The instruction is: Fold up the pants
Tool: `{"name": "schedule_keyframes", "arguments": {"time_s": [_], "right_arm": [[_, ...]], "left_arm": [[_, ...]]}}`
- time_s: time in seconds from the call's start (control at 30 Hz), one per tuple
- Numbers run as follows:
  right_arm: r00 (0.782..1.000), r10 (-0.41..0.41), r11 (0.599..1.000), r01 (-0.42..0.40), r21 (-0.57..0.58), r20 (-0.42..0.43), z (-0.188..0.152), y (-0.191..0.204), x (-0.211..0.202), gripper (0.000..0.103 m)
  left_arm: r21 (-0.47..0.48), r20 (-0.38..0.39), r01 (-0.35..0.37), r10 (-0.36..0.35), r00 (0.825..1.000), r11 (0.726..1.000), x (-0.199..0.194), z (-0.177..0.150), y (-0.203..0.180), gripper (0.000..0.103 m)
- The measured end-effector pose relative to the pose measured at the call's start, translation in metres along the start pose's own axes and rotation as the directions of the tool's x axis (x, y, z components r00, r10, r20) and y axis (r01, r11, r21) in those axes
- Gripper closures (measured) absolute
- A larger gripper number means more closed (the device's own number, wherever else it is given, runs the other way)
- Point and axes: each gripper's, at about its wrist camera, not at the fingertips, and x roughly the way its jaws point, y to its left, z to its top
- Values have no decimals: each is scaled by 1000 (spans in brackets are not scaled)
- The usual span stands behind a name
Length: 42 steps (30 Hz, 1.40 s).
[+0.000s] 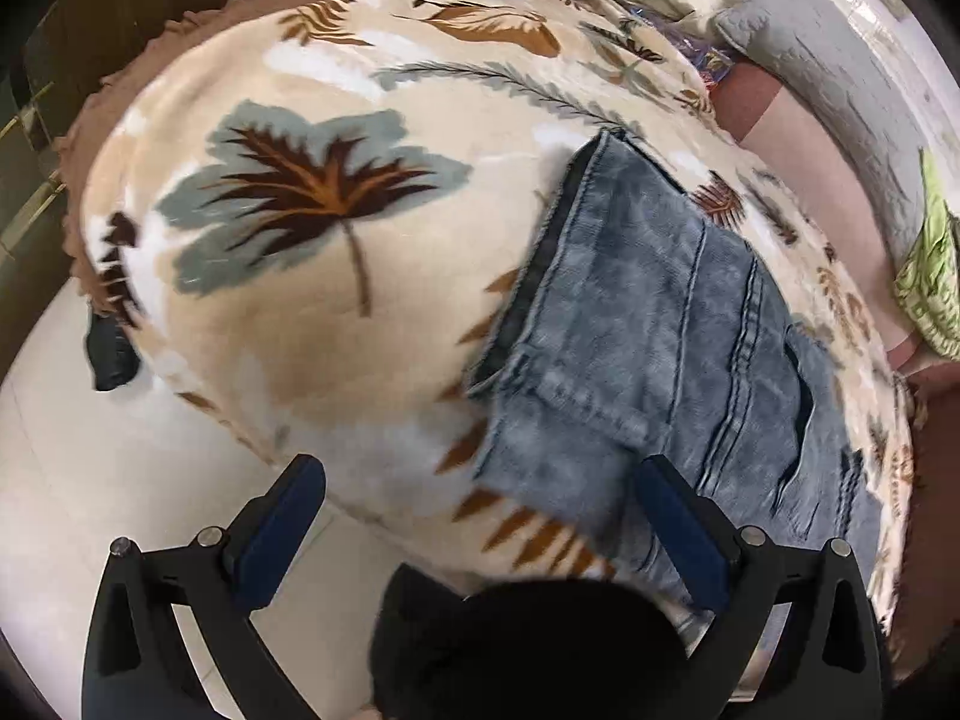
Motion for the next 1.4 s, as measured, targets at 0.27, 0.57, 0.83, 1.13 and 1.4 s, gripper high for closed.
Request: {"name": "schedule_keyframes", "arguments": {"time_s": [0.27,0.57,0.83,1.13,1.4], "right_arm": [[1000,-1,1000,1,26,7,1,-6,-1,74],[999,-20,989,14,145,35,6,-32,-7,74],[998,-29,940,7,342,58,5,-76,-17,74],[997,3,848,-46,528,82,-5,-117,-27,74],[999,15,890,-36,454,50,1,-100,-17,74]], "left_arm": [[-21,23,34,-33,999,999,26,22,-17,4],[32,94,54,-57,994,998,11,39,-24,85],[128,167,89,-110,980,988,-34,36,-57,93],[235,228,78,-133,964,969,-78,32,-99,91],[16,216,0,-3,976,1000,-65,20,-7,49]]}}
